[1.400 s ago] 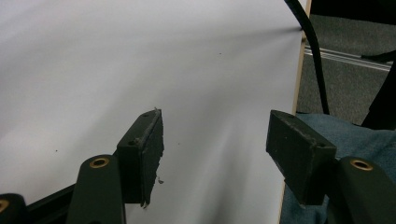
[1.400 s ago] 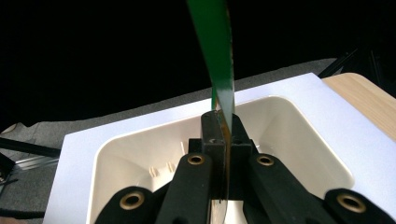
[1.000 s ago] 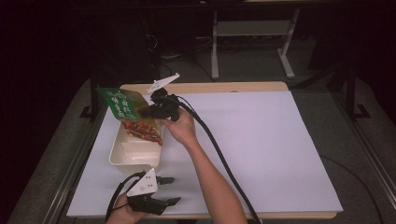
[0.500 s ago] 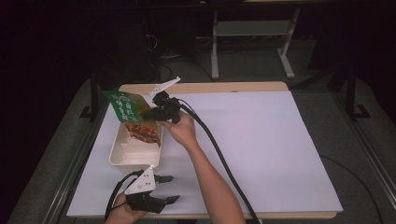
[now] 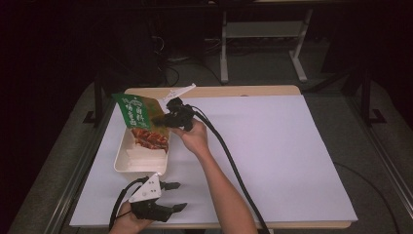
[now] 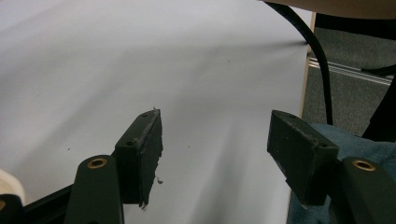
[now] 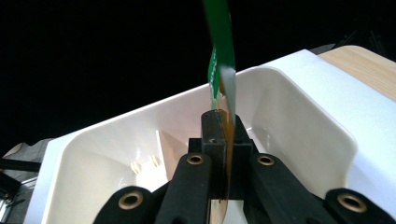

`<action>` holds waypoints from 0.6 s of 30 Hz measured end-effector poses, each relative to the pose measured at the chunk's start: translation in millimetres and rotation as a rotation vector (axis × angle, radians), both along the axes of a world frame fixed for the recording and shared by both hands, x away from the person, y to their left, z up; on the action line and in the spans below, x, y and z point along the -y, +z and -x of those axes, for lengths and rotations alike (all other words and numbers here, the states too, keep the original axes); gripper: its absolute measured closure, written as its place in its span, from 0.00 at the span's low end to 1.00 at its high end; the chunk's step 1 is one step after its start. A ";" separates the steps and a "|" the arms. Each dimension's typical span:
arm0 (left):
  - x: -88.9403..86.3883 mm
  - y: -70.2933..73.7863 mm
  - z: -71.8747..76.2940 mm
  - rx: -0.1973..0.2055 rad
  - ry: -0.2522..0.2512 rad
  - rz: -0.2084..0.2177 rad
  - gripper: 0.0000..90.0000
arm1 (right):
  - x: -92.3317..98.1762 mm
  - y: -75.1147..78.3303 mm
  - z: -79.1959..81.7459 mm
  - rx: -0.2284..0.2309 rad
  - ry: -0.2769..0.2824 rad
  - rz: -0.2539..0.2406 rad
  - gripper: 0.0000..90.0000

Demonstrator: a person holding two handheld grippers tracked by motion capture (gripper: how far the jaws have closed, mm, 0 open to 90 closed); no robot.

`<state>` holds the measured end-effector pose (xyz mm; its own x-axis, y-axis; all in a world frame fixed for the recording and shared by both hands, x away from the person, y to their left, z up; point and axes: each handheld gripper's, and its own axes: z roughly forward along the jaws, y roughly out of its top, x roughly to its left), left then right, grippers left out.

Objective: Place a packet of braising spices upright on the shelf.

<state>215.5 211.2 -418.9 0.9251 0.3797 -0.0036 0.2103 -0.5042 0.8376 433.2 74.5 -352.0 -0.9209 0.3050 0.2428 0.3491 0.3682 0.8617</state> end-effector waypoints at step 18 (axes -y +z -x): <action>-0.1 -1.9 -2.9 0.006 0.039 -0.001 0.32 | 19.1 8.5 2.1 -0.012 -0.042 0.053 0.75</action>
